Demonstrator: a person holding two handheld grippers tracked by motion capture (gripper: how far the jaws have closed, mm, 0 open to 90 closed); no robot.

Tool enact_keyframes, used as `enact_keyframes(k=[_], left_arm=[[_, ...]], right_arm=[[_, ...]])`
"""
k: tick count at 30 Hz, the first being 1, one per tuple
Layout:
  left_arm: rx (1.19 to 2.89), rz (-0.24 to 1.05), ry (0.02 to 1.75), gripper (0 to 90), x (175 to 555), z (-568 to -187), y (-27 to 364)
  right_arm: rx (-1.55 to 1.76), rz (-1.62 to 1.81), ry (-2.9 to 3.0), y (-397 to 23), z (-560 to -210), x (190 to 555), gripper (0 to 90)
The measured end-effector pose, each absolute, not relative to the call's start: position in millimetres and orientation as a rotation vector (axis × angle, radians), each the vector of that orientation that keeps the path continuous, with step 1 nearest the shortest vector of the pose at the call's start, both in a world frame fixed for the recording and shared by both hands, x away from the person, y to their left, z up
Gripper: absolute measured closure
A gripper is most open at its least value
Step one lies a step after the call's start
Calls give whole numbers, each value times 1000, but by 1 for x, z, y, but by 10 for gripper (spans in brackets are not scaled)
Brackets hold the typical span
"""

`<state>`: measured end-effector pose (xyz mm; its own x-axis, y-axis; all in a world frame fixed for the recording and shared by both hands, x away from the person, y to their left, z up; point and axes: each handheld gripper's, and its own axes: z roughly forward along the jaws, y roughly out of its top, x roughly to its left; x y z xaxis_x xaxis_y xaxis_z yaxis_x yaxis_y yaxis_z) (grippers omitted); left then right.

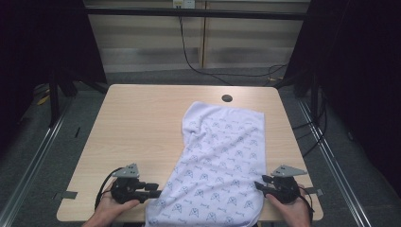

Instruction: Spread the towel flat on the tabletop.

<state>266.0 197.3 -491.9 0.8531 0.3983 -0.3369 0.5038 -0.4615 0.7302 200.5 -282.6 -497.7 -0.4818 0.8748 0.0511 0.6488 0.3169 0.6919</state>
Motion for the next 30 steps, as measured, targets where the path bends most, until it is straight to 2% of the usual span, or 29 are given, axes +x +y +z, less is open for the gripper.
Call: enact_keyframes(k=[7, 12, 17, 20, 27, 30], left_arm=[[2118, -124, 632, 663, 301, -497, 143], [2178, -118, 553, 679, 301, -505, 117], [2204, -91, 558, 693, 284, -503, 131], [2181, -125, 554, 693, 267, -504, 152], [2167, -231, 575, 690, 240, -504, 173], [2164, -243, 559, 660, 236, -500, 178]], right_arm=[[1366, 995, 2232, -286, -493, 193, 540], [1355, 1060, 2215, -275, -487, 213, 529], [1312, 1072, 2248, -255, -488, 235, 517], [1282, 1081, 2276, -239, -490, 247, 510], [1240, 1107, 2322, -215, -494, 266, 496], [1208, 1127, 2347, -199, -495, 278, 491]])
